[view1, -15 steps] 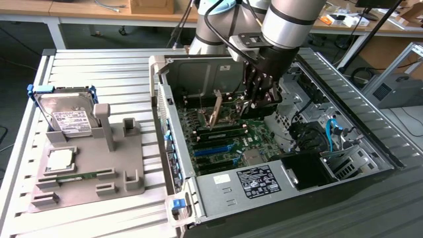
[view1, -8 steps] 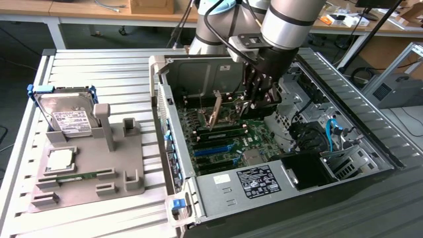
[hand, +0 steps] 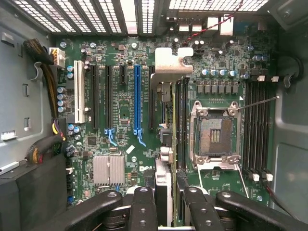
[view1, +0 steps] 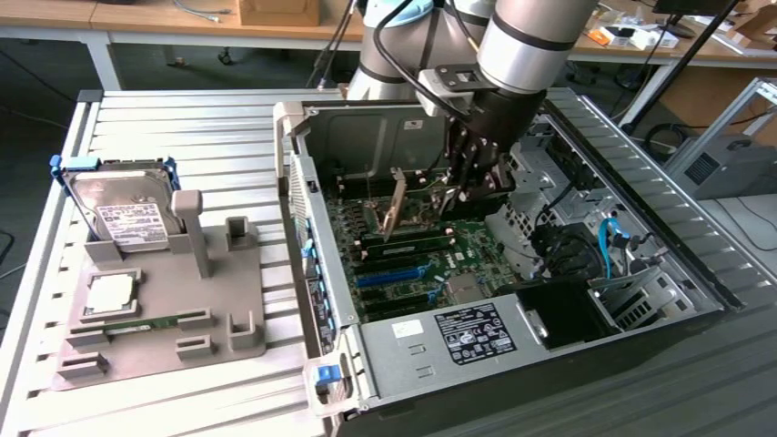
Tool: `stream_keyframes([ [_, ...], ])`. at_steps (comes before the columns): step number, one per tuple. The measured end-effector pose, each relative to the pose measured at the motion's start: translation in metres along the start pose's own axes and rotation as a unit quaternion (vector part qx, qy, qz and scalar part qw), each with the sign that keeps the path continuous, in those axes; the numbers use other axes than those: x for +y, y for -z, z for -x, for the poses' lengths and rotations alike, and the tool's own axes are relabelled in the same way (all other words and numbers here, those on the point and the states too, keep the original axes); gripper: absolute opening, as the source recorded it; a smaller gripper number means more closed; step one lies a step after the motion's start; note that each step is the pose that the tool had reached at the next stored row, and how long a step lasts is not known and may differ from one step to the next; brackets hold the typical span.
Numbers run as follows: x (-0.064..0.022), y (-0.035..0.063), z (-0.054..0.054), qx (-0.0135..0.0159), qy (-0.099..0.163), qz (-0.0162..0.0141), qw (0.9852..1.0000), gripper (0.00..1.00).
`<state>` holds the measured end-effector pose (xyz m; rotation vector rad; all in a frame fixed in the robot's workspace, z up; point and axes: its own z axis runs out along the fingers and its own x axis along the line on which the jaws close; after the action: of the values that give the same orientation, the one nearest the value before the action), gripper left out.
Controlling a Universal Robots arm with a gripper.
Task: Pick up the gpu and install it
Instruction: 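Insert the gpu into the slot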
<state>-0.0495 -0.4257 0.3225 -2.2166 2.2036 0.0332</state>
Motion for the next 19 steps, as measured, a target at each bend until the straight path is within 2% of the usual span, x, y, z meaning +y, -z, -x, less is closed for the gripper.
stream_keyframes([
  [19,0.0009,-0.0035,-0.0001,0.0000,0.000,0.0000,1.0000,0.27],
])
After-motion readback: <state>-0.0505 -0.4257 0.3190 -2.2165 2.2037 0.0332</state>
